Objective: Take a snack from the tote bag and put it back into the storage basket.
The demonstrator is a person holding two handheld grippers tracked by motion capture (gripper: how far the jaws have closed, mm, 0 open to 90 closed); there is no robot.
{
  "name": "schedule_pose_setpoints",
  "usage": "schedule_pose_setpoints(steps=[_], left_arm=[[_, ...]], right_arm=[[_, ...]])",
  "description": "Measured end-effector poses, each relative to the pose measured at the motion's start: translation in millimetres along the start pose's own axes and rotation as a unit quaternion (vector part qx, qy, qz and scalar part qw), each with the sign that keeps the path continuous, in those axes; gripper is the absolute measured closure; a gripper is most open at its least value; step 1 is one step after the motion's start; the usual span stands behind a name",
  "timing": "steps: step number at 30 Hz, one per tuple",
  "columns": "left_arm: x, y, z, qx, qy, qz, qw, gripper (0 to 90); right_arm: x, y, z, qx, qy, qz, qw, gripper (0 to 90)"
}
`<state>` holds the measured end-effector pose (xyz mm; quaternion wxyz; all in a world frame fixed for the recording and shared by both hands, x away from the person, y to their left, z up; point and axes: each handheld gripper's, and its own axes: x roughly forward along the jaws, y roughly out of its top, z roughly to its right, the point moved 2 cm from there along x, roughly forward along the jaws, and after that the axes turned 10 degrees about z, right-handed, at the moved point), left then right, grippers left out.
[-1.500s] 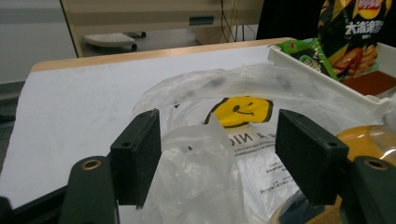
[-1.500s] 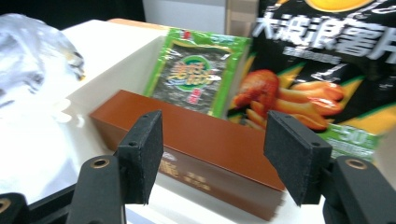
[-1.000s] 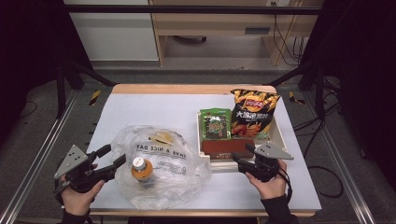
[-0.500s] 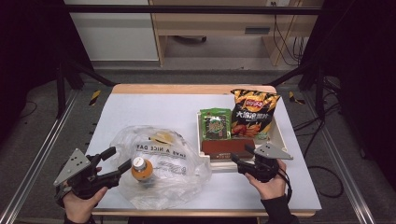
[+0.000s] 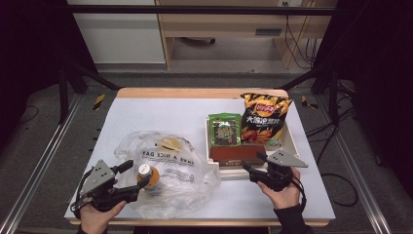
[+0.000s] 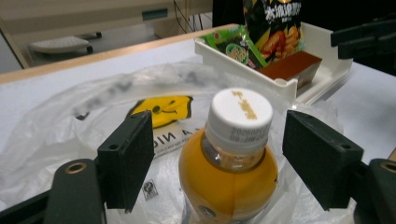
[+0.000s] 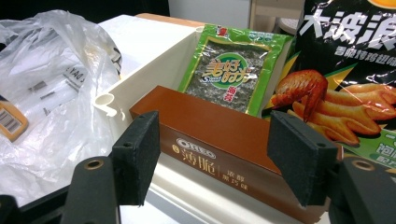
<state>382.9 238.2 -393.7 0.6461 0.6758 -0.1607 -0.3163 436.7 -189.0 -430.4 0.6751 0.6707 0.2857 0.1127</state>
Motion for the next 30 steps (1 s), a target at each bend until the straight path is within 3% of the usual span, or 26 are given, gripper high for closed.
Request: schedule_pose_setpoints(steps=[9, 30], left_arm=[[13.5, -12.5, 2.3, -0.002, -0.011, -0.029, 0.9995, 26.3], [21.2, -20.3, 0.5, -0.025, -0.018, -0.051, 0.9982, 29.0]], right_arm=[[1.8, -2.6, -0.6, 0.001, 0.003, -0.007, 1.0000, 35.1], [4.7, -5.6, -2.2, -0.003, 0.009, -0.017, 0.9998, 34.6]])
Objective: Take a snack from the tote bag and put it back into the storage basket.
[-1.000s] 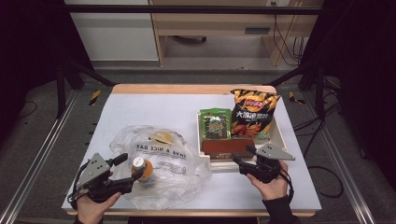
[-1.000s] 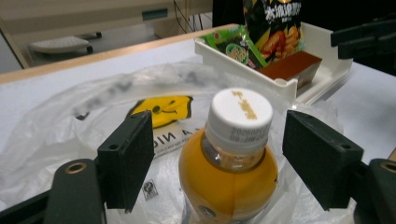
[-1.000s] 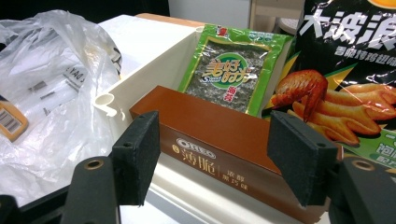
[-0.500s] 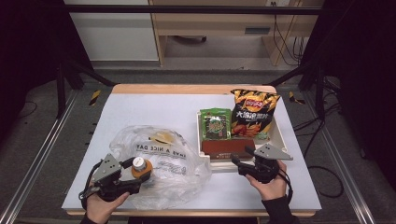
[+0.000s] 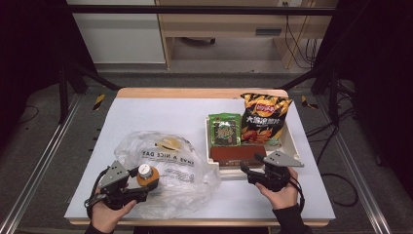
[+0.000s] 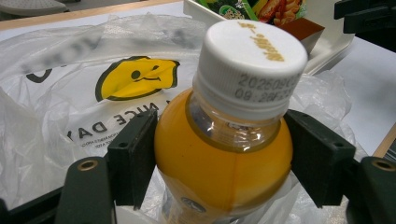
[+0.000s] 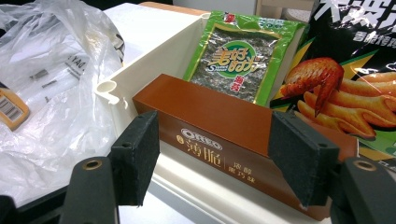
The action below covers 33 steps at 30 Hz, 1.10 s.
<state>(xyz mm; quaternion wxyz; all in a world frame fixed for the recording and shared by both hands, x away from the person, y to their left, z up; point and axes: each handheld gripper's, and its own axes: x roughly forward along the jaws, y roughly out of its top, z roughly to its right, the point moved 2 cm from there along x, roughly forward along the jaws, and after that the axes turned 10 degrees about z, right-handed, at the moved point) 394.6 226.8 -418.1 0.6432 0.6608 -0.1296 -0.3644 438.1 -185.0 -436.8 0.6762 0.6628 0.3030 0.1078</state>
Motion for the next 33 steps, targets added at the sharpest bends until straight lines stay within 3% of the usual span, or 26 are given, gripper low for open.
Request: schedule_pose_setpoints(steps=[8, 18, 26, 33], left_arm=[[3.5, 2.5, 0.6, 0.013, 0.007, 0.003, 0.9999, 29.9], [36.8, 19.7, -2.6, 0.042, -0.011, 0.002, 0.9991, 29.9], [59.4, 22.0, -0.7, 0.037, -0.048, 0.003, 0.9982, 29.8], [62.4, 18.9, -2.3, 0.027, -0.046, 0.012, 0.9985, 29.3]], right_arm=[[-1.3, 1.7, 0.6, 0.002, 0.001, 0.005, 1.0000, 34.6], [-1.3, 1.9, 1.9, 0.002, -0.001, 0.006, 1.0000, 34.7], [-2.1, 2.0, 2.3, 0.005, -0.002, 0.007, 1.0000, 34.7], [-1.9, 2.3, 1.6, 0.000, -0.001, 0.008, 1.0000, 34.8]])
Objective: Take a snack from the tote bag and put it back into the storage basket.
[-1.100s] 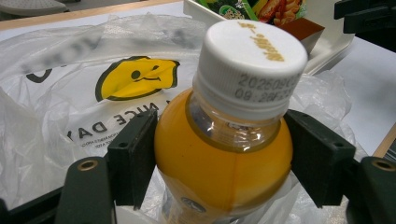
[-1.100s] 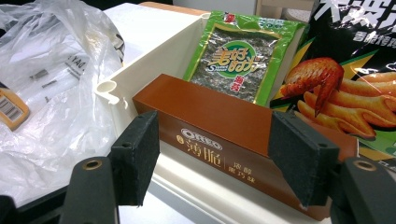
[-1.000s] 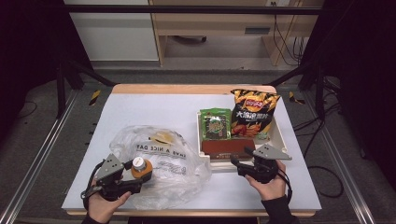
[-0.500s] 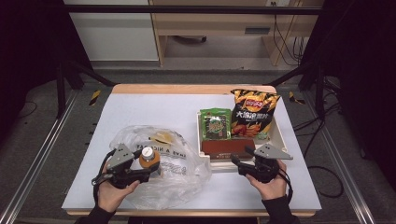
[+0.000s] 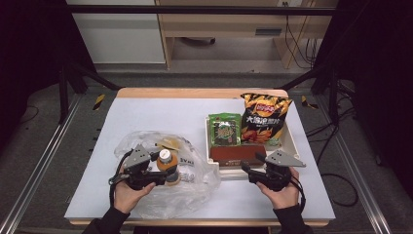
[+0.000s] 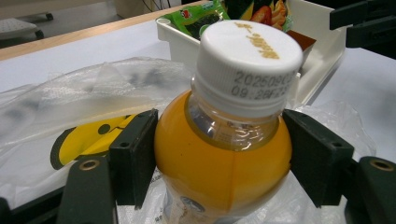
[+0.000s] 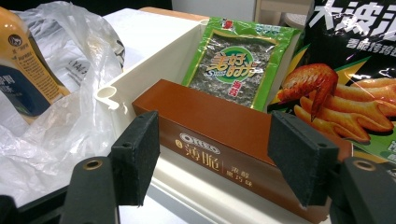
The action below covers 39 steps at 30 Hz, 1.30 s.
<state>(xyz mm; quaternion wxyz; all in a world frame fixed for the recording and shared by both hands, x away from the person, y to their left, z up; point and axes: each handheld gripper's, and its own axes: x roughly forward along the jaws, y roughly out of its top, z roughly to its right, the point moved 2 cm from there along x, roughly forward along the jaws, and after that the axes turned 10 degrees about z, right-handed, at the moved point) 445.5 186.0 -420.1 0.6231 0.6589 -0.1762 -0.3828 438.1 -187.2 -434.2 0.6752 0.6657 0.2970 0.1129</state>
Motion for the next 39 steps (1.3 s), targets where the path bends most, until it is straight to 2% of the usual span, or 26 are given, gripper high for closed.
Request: schedule_pose_setpoints(steps=[5, 10, 17, 22, 29, 34, 39], left_arm=[[-0.7, 1.0, 1.2, 0.006, 0.012, 0.002, 0.9999, 28.6], [-9.0, 5.6, 4.2, 0.007, 0.015, 0.007, 0.9998, 25.1], [-31.3, 11.7, 6.6, 0.006, 0.022, 0.020, 0.9996, 23.7], [-47.2, 11.5, 3.0, 0.005, 0.032, 0.026, 0.9991, 23.7], [-59.3, 4.5, -13.3, -0.005, 0.059, 0.029, 0.9978, 24.5], [-61.4, -6.4, -32.3, -0.018, 0.096, 0.023, 0.9950, 25.4], [-64.6, -14.0, -43.1, -0.023, 0.116, 0.019, 0.9928, 25.9]], right_arm=[[1.2, 0.0, -1.6, -0.004, 0.001, 0.001, 1.0000, 34.9], [1.8, 2.2, -4.5, 0.000, 0.011, 0.012, 0.9999, 35.0], [0.5, 9.1, -10.3, 0.000, 0.020, 0.029, 0.9994, 34.8], [2.4, 16.9, -19.6, 0.006, 0.046, 0.042, 0.9980, 35.4], [10.6, 28.3, -37.6, -0.005, 0.074, 0.049, 0.9960, 35.4], [22.7, 33.4, -52.9, -0.007, 0.101, 0.058, 0.9932, 35.5], [39.5, 36.2, -70.6, -0.013, 0.127, 0.054, 0.9904, 35.4]])
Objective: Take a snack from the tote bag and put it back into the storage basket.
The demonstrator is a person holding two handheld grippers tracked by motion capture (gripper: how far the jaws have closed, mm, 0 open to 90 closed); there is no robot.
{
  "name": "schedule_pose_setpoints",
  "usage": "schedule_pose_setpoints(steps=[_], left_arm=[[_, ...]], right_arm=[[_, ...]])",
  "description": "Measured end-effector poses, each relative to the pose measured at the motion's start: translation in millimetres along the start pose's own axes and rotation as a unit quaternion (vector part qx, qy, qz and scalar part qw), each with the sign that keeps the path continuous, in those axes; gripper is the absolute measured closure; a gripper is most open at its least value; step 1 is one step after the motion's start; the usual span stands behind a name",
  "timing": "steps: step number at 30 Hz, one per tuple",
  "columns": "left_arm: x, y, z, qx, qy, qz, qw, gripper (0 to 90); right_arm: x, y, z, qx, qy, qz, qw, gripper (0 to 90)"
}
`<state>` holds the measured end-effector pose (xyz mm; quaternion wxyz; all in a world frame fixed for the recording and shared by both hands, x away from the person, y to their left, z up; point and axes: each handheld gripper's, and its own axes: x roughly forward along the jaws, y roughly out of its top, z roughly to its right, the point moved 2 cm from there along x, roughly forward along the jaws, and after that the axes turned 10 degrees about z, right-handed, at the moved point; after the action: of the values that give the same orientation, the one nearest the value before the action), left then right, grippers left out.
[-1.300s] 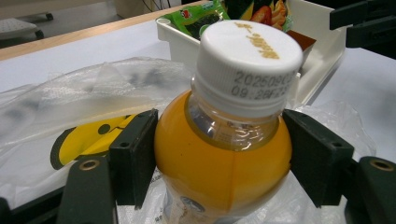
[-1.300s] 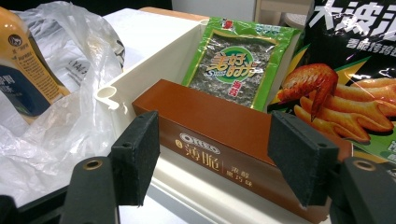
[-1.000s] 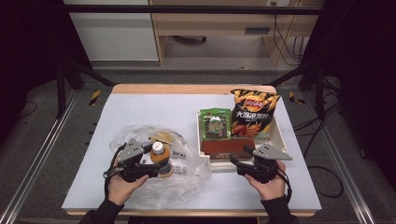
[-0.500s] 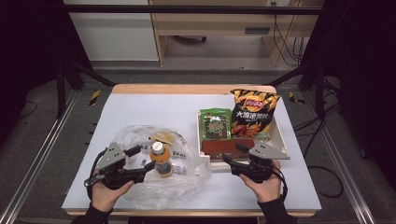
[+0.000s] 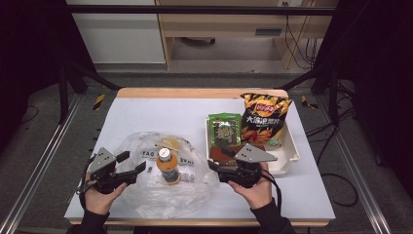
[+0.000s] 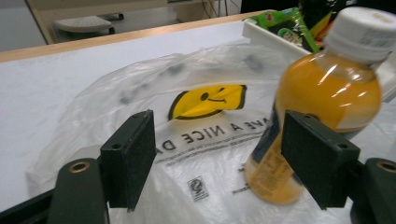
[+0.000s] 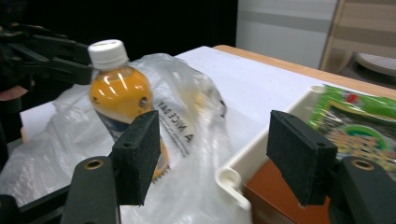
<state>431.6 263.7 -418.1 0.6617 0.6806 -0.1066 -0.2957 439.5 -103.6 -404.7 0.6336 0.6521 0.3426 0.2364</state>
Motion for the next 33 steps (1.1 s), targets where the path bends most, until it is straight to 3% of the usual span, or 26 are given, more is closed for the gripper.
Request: schedule_pose_setpoints(steps=[11, 20, 33], left_arm=[[-10.0, -2.2, -18.3, -0.014, 0.023, 0.010, 0.9996, 26.9], [-12.5, -7.6, -24.7, -0.014, 0.029, 0.001, 0.9995, 28.3], [-6.2, -14.0, -24.2, -0.006, 0.028, -0.015, 0.9995, 28.6]], right_arm=[[29.6, 4.5, -27.7, 0.004, 0.048, 0.007, 0.9988, 34.1], [57.2, -0.3, -52.7, 0.001, 0.083, -0.010, 0.9965, 33.8], [99.3, -13.7, -64.4, -0.002, 0.093, -0.042, 0.9948, 26.9]])
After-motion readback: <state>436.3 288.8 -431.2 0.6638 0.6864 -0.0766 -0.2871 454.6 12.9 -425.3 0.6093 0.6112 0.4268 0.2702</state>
